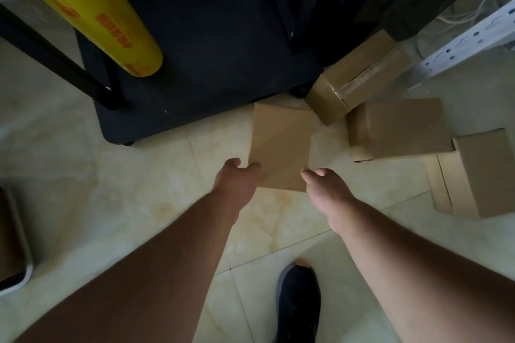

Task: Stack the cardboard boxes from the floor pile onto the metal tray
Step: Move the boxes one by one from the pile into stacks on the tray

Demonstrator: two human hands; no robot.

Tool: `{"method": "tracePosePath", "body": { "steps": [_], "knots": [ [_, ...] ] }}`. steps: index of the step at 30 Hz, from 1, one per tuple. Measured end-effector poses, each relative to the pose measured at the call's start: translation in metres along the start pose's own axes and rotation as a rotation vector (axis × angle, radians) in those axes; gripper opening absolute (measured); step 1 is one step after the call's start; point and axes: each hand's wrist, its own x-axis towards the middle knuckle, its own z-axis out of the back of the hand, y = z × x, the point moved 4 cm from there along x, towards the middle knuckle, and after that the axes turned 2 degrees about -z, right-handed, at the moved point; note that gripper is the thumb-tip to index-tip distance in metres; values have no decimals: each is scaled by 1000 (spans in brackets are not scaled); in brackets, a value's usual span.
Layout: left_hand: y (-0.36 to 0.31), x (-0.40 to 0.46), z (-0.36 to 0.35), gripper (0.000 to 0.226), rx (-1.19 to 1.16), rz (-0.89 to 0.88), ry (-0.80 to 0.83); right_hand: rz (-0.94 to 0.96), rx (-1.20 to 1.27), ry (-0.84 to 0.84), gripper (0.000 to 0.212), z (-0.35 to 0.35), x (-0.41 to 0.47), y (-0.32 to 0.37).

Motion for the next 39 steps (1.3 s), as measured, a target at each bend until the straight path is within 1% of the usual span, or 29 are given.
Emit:
{"method": "tracePosePath", "body": {
  "steps": [2,6,7,9,10,12,14,15,16,17,20,22,26,28,31,33,36,39],
  "knots": [
    [3,7,-9,71,27,18,36,-23,8,24,61,-4,7,3],
    [7,11,-15,69,36,42,88,-50,36,69,51,-9,10,7],
    [8,9,-13,65,37,43,84,-51,45,67,51,-9,7,8],
    [9,7,-6,39,43,3,74,-34,51,25,52,-4,-2,13],
    [8,4,-1,30,43,-29,63,-16,48,-9,49,-1,-8,16],
    [6,-8,10,31,-6,-79,17,25,64,-57,37,2,-20,22],
    [2,-25,24,36,-78,-98,-24,49,119,-63,24,0,-36,28],
    [1,-34,30,35,-111,-103,-32,56,149,-66,17,-1,-44,31],
    [-2,-44,37,33,-139,-110,-35,65,177,-67,13,-2,-54,36],
    [-3,-53,46,30,-164,-123,-38,79,200,-65,13,-5,-64,41],
    [-8,-83,81,25,-215,-166,-54,134,227,-52,22,-17,-105,60],
    [-8,-104,112,26,-252,-188,-55,178,241,-53,22,-29,-138,75],
    [-2,-146,172,39,-303,-221,-49,270,237,-80,23,-52,-206,97],
    [4,-174,207,41,-299,-242,-47,313,225,-97,24,-65,-248,106],
    [19,-218,266,34,-308,-258,-42,372,205,-86,30,-87,-318,115],
    [26,-245,295,36,-308,-281,-31,410,194,-64,33,-97,-358,118],
    [40,-288,351,41,-313,-298,-31,480,155,-62,27,-121,-427,125],
    [56,-324,400,36,-353,-314,-70,552,87,-53,21,-145,-486,134]
  ]
}}
